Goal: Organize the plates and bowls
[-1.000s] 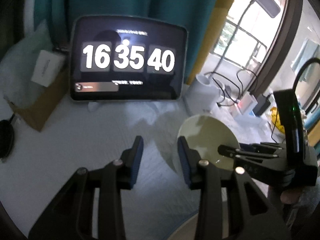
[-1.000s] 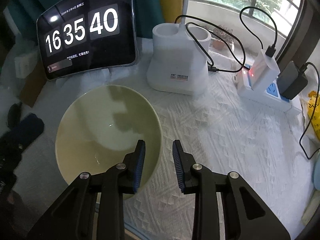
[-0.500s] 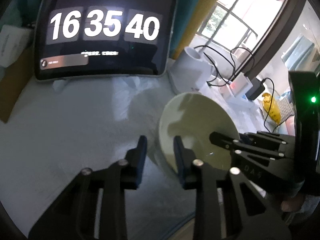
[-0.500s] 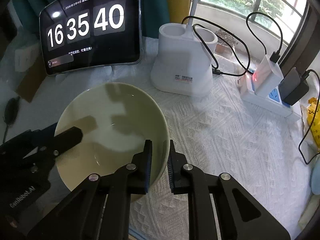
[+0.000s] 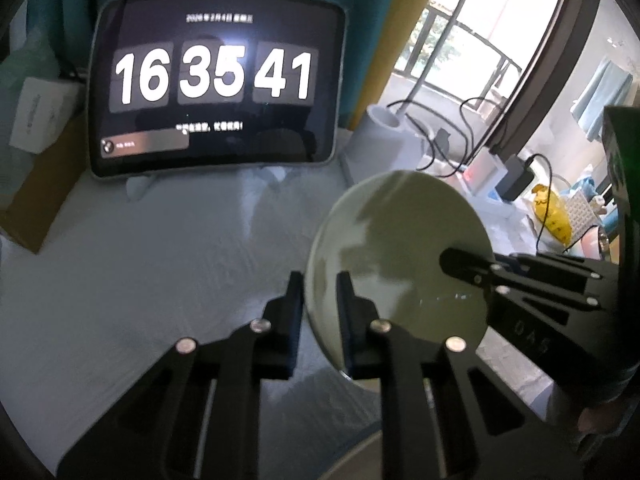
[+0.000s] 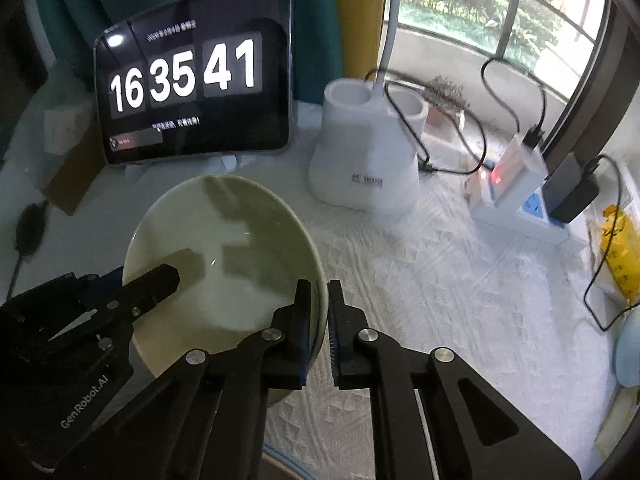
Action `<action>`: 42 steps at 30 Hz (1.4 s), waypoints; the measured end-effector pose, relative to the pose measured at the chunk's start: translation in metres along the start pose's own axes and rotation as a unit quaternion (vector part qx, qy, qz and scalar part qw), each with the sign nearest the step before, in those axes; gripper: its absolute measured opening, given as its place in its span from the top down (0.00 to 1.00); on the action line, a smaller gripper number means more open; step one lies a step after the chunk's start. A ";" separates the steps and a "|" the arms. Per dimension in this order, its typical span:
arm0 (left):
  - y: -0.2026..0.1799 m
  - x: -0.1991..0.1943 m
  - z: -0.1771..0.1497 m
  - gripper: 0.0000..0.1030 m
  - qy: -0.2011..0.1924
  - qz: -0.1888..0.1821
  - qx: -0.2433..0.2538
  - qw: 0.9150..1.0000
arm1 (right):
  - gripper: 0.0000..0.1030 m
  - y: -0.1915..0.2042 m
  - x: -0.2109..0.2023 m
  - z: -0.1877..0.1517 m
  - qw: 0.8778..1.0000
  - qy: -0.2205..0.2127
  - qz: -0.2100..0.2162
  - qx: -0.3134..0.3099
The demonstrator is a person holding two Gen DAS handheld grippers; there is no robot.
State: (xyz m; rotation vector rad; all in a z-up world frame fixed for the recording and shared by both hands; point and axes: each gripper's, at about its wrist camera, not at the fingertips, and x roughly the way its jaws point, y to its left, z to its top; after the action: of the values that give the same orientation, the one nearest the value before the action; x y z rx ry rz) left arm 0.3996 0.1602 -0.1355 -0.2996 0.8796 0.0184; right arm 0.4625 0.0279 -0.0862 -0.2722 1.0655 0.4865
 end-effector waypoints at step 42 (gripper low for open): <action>-0.179 -0.117 -0.083 0.84 -0.042 -0.074 0.115 0.990 | 0.92 -0.102 -0.192 -0.143 0.989 -0.114 -0.031 0.088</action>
State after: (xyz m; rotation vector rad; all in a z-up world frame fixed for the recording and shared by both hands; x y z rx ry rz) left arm 0.2864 -0.0213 -0.0514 -0.1454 0.7657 -0.2053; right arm 0.3290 -0.1707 0.0152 -0.0890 0.8670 0.3560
